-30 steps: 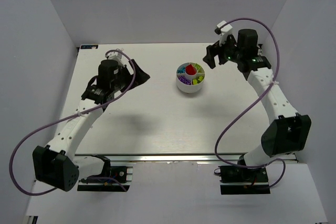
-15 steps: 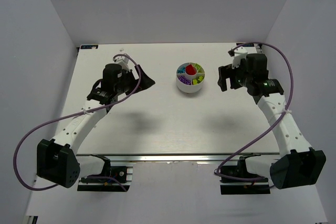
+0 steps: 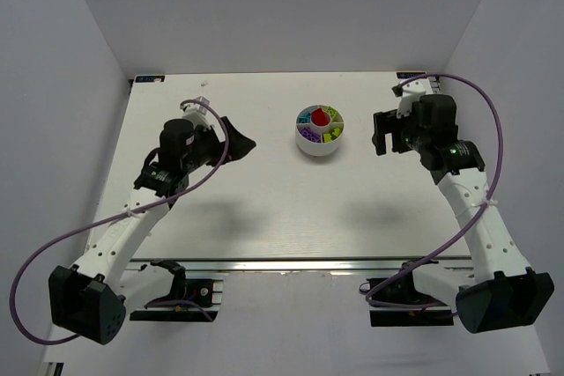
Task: Sort the legos into containers by color
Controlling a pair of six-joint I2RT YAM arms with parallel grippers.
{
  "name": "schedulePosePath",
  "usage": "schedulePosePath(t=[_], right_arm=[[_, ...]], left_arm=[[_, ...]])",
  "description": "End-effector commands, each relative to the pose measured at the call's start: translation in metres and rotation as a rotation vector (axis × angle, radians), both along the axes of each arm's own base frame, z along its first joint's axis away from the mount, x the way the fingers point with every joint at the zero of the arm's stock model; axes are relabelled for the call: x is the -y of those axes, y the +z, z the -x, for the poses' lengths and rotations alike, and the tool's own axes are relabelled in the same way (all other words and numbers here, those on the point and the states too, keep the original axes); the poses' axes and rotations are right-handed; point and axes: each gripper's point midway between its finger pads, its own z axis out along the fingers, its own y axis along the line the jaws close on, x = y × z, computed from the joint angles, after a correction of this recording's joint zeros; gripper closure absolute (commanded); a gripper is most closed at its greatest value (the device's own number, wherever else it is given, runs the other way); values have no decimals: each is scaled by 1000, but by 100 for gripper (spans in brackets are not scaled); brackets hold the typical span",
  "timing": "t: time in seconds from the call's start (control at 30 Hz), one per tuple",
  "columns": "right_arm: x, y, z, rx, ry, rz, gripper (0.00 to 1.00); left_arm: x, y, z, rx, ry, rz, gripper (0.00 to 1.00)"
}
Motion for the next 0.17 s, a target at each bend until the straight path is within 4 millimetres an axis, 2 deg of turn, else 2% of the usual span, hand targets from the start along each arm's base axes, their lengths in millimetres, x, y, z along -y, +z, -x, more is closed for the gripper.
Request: schedulePosePath(t=[0.0,0.13], right_arm=[[5,6,3,28,-33,-13,11],[5,-2,6,22,-32,-13,11]], left_arm=[[0,2,8,32,-23,-9,2],[-1,0,9,37,-25,-18,2]])
